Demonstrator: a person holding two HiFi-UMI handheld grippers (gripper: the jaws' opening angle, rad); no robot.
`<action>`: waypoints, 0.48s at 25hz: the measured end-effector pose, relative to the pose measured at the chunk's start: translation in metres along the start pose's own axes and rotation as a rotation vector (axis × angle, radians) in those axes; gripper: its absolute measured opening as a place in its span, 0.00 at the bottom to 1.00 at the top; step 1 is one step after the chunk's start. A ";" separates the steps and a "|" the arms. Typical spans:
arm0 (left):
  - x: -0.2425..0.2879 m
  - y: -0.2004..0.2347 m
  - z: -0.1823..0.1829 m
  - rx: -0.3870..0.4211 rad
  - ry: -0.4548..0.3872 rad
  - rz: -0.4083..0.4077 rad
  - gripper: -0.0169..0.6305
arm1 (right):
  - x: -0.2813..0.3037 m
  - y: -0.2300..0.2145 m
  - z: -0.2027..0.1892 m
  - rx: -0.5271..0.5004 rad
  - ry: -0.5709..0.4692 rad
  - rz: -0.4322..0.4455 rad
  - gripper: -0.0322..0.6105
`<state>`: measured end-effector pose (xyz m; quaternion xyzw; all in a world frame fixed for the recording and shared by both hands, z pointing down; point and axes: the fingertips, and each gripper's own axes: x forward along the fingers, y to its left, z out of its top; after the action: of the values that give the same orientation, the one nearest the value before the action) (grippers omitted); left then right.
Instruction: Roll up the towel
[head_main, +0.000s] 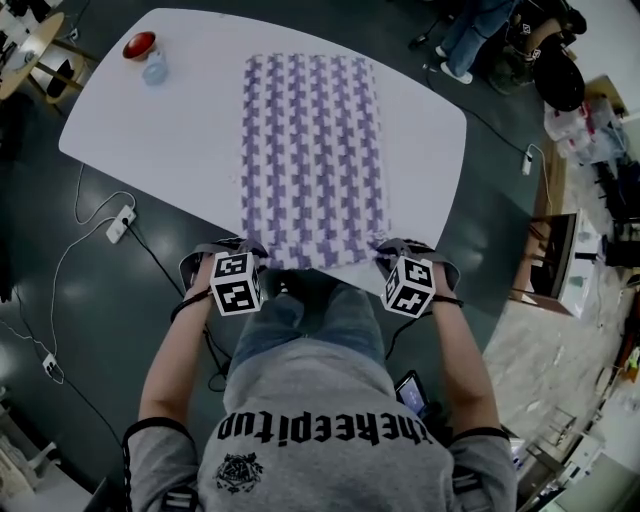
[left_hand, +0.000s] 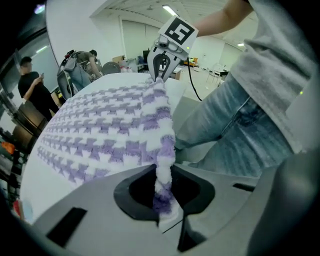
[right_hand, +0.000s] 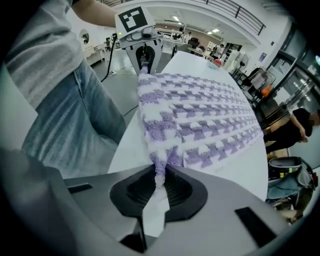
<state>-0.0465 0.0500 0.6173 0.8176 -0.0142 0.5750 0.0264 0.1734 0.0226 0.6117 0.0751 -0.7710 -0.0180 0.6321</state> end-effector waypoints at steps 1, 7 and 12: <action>0.001 -0.007 0.000 -0.005 -0.006 -0.029 0.13 | -0.001 0.008 -0.002 0.006 0.001 0.035 0.11; 0.013 -0.071 -0.005 0.020 -0.004 -0.100 0.14 | -0.004 0.075 -0.010 0.083 -0.006 0.116 0.12; 0.005 -0.030 -0.003 -0.007 -0.018 -0.166 0.16 | -0.005 0.021 0.000 0.147 -0.057 0.141 0.13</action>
<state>-0.0464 0.0798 0.6225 0.8211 0.0510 0.5632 0.0767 0.1724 0.0436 0.6097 0.0662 -0.7913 0.0814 0.6024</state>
